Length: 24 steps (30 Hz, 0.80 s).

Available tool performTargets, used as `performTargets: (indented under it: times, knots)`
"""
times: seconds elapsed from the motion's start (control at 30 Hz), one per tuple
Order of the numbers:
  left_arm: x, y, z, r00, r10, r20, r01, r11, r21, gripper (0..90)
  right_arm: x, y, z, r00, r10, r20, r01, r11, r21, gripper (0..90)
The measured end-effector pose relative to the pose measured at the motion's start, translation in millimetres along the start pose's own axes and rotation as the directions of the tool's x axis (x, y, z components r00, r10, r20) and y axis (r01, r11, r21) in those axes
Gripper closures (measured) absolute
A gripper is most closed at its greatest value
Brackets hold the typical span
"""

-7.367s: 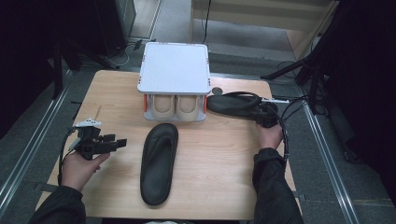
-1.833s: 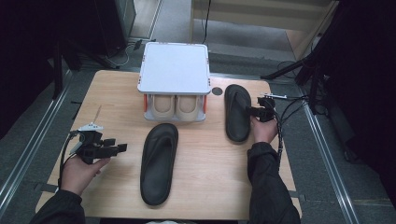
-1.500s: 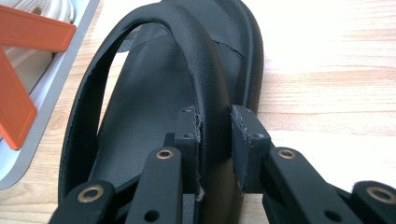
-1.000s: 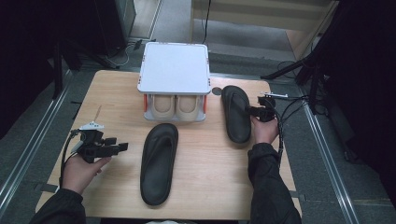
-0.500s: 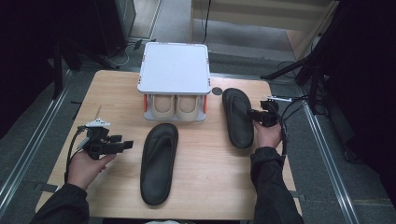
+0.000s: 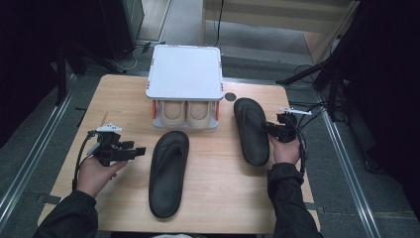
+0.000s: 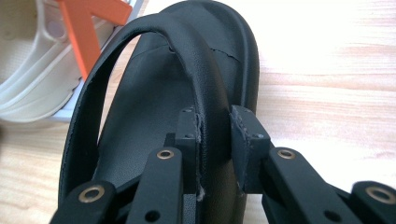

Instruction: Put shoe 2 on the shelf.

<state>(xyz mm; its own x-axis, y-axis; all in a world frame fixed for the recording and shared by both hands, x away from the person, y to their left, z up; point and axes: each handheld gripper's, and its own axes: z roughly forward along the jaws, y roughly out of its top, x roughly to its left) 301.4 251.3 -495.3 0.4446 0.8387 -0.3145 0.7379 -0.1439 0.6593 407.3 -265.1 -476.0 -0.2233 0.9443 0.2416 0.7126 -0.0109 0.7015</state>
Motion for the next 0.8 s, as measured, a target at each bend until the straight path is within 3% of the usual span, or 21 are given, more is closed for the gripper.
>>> performTargets:
  times: [0.8]
  knots:
    - [-7.3,11.3,13.2,0.9991,0.032,0.028,-0.032,0.9995,0.006,37.9,24.2,-37.7,-38.1,0.9973,-0.040,-0.062,0.040,0.999,0.002,74.8]
